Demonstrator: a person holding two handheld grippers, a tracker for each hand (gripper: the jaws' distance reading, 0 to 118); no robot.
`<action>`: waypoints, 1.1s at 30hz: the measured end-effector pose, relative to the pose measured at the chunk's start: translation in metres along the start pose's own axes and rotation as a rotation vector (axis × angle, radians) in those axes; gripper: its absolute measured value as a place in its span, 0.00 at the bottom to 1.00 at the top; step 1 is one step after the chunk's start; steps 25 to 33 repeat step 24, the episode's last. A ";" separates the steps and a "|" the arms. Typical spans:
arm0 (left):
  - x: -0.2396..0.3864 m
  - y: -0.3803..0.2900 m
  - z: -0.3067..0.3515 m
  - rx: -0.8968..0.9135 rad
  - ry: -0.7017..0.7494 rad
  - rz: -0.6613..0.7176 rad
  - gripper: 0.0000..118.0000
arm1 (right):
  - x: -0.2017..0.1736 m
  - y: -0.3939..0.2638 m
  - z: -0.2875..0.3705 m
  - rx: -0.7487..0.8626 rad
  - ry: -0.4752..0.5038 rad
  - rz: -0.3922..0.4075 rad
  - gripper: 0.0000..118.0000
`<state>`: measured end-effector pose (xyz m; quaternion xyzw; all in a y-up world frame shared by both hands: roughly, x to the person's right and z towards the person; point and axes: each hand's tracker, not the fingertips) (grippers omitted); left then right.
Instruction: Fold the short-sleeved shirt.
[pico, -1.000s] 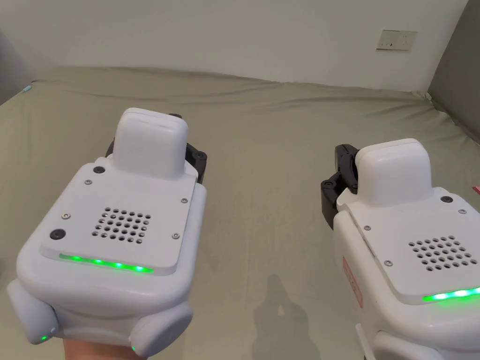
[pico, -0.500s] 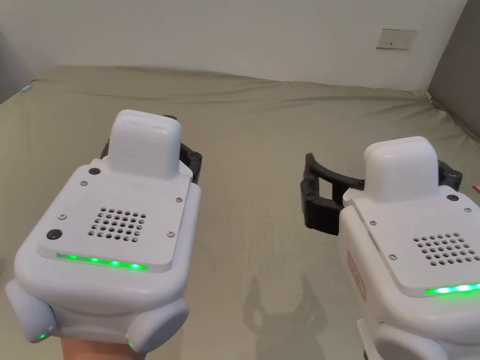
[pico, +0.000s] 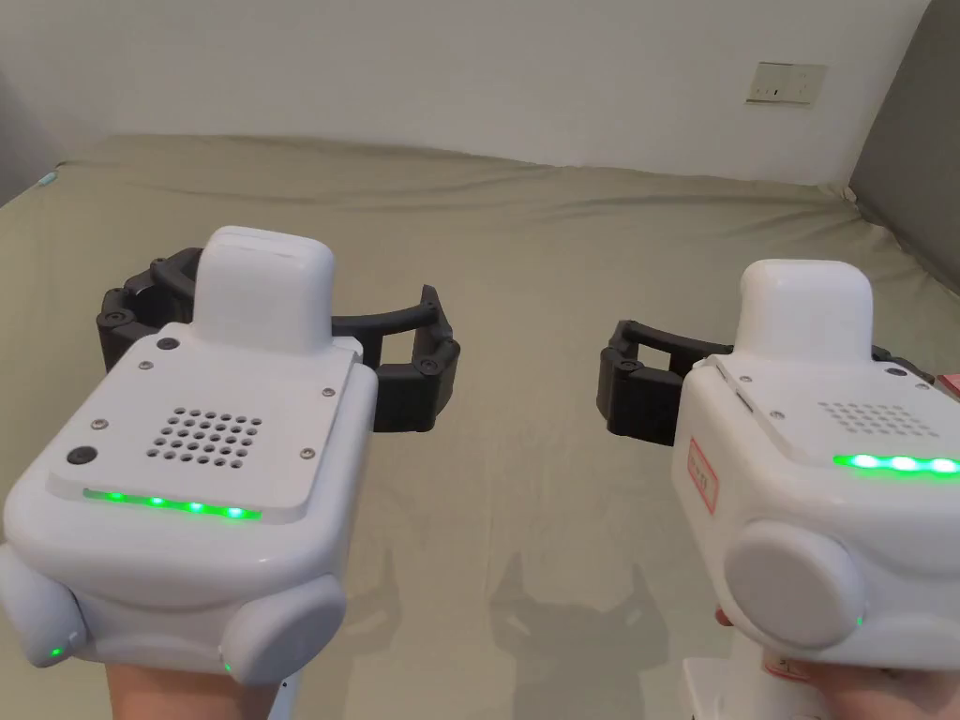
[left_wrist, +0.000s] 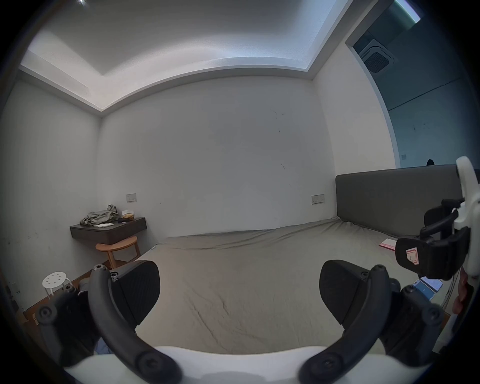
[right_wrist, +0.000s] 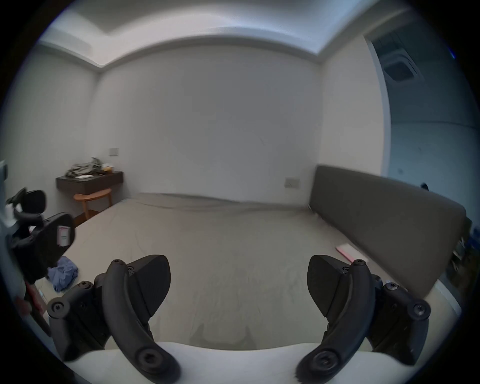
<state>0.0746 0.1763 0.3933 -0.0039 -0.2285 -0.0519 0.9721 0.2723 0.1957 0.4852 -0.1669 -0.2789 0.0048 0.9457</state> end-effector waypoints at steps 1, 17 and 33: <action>0.000 0.001 0.000 0.004 0.000 -0.002 1.00 | 0.001 0.003 -0.002 -0.037 -0.016 0.014 0.94; 0.008 0.004 0.003 0.015 -0.012 -0.023 1.00 | 0.011 0.003 0.001 0.006 0.043 -0.025 0.94; 0.006 0.000 0.002 0.007 -0.005 -0.026 1.00 | 0.016 -0.004 -0.003 -0.025 0.098 -0.038 0.94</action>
